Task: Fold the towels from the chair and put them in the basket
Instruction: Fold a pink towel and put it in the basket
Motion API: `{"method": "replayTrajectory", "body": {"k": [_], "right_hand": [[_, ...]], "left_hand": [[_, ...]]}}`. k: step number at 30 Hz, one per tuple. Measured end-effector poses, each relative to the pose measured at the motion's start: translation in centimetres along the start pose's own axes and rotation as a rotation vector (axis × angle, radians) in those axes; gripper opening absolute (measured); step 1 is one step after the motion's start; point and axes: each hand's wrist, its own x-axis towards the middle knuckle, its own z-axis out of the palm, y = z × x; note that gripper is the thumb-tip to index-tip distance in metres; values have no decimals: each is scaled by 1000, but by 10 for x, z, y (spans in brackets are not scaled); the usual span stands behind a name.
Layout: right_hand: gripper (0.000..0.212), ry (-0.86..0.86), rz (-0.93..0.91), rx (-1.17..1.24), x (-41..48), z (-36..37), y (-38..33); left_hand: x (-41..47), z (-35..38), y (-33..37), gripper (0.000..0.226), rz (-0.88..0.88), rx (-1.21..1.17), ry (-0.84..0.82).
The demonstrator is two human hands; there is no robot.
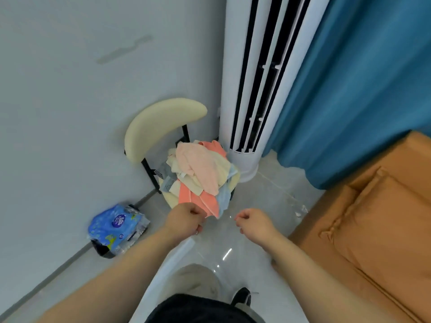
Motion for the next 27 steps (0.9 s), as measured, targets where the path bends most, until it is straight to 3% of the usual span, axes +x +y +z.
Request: {"method": "replayTrajectory", "body": {"k": [6, 11, 16, 24, 27], "right_hand": [[27, -144, -89, -134, 105, -49, -47], [19, -211, -129, -231, 181, -89, -80], [23, -287, -156, -317, 248, -131, -103], [18, -574, -228, -522, 365, -127, -125], [16, -643, -130, -447, 399, -114, -127]], "left_hand": [[65, -1, 24, 10, -137, -140, 119], [145, -1, 32, 8, -314, -229, 148], [202, -1, 85, 8, -309, -361, 209], [255, 23, 125, 12, -416, -455, 436], [252, 56, 127, 12, -531, -518, 575]]}}
